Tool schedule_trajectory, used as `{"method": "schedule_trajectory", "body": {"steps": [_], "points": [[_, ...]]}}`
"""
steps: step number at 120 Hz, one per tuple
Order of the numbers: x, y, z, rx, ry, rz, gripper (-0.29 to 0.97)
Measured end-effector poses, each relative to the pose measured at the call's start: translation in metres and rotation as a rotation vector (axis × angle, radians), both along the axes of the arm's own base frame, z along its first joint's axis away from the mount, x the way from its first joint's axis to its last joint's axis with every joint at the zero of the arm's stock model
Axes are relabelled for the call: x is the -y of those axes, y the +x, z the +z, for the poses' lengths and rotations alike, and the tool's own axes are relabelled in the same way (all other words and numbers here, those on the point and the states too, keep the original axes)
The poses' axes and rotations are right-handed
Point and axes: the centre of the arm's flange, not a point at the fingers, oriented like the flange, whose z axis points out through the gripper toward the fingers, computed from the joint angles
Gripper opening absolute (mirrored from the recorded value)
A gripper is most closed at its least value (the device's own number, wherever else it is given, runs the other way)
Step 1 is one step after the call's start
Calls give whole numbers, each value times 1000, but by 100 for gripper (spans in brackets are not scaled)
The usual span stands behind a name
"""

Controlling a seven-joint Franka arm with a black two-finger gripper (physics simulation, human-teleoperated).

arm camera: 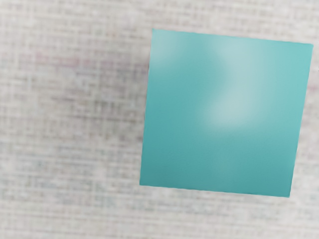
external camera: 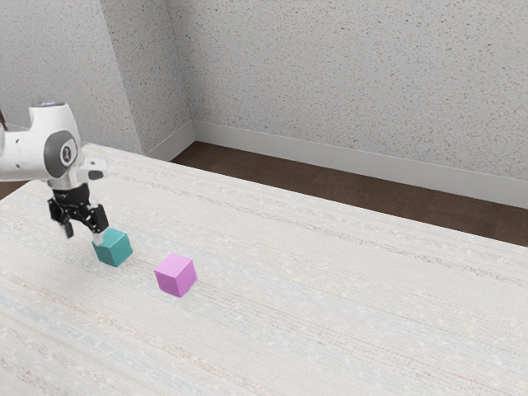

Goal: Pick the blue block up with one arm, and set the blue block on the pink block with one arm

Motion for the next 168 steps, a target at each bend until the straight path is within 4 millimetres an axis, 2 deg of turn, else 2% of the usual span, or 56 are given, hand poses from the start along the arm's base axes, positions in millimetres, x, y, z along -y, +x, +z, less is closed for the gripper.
{"method": "schedule_trajectory", "body": {"steps": [29,45,62,73,83,97,129,148,168], "points": [[-3,5,-1,30,-23,-94,68],[-9,17,11,63,-3,-130,68],[-29,27,16,79,30,-154,68],[-30,30,13,76,31,-174,68],[-12,39,9,78,9,-215,68],[3,47,1,74,-13,-251,68],[6,49,-33,48,-54,-260,68],[22,54,-55,45,-103,-266,68],[9,46,-62,49,-123,-235,68]]}}
